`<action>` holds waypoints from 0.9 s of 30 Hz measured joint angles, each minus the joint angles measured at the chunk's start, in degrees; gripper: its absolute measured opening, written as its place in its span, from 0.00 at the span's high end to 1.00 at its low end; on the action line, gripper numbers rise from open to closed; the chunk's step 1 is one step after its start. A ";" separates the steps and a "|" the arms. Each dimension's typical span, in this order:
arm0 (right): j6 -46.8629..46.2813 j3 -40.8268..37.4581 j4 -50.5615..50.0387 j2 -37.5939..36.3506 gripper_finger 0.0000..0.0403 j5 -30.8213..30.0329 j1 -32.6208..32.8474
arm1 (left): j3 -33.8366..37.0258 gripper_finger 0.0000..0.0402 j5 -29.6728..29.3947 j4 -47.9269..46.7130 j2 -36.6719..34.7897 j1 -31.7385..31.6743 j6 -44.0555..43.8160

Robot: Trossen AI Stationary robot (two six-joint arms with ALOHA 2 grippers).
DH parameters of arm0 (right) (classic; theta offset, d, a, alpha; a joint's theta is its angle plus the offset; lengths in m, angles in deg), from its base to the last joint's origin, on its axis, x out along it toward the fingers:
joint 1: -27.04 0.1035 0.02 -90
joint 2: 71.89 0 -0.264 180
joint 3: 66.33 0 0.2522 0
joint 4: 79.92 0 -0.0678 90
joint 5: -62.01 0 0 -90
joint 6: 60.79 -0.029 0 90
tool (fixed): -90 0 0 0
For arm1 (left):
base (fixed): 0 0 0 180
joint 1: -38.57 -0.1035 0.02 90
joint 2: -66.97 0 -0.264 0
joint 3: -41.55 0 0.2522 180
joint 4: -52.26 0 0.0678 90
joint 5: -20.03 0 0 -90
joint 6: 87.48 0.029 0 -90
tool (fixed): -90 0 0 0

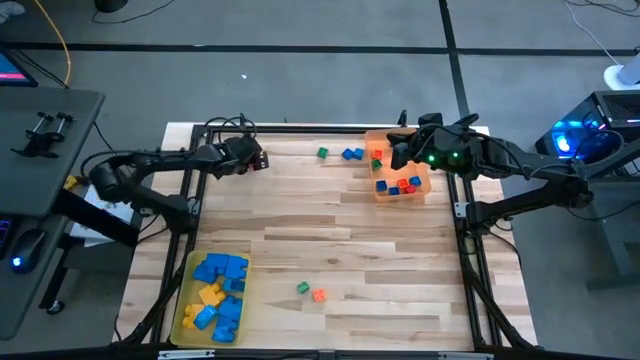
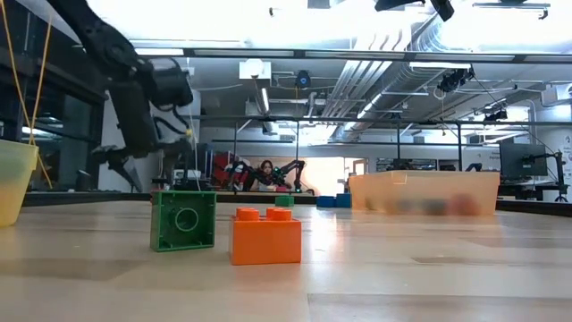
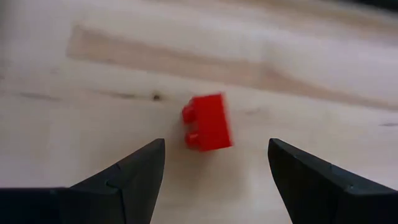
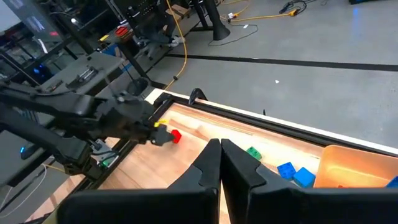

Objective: Sort blocks by size
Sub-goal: Put the small red game piece into the orange bin

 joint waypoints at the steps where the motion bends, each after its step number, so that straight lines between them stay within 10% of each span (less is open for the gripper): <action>1: -0.06 0.00 -0.01 0.00 1.00 0.00 0.00 | 0.00 0.33 0.74 0.06 1.42 -0.35 -0.04; 27: -0.54 0.00 -0.39 0.02 1.00 -0.01 0.00 | 0.07 0.44 -6.89 8.67 10.03 -1.57 3.03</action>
